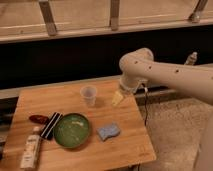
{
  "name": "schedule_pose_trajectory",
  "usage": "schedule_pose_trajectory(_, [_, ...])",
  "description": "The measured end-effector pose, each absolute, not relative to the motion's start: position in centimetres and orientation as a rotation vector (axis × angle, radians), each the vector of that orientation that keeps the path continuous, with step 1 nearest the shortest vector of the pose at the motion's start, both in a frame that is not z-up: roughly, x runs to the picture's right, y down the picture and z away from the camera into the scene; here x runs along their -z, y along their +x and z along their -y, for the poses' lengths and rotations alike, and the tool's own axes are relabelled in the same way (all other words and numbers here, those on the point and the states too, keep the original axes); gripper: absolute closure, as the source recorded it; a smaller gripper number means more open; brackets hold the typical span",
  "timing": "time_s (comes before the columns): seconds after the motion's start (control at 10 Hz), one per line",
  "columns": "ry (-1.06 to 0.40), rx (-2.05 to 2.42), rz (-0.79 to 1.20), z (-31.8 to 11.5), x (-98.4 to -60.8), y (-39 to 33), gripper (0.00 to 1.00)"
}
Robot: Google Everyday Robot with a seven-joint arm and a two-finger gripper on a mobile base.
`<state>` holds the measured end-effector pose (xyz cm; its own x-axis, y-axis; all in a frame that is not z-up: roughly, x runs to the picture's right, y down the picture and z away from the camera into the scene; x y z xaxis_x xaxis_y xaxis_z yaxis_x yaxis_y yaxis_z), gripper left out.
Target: Wipe the white sponge on the table
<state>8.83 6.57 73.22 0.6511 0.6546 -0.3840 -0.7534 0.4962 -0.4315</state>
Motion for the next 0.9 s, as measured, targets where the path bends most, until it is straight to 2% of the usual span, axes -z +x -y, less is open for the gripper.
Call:
schedule_pose_trajectory(0.3, [-0.679,-0.832,-0.151,-11.8,-73.3,6.6,0.20])
schedule_pose_trajectory(0.9, [-0.677,-0.815,-0.152,-12.1,-73.4,6.6,0.20])
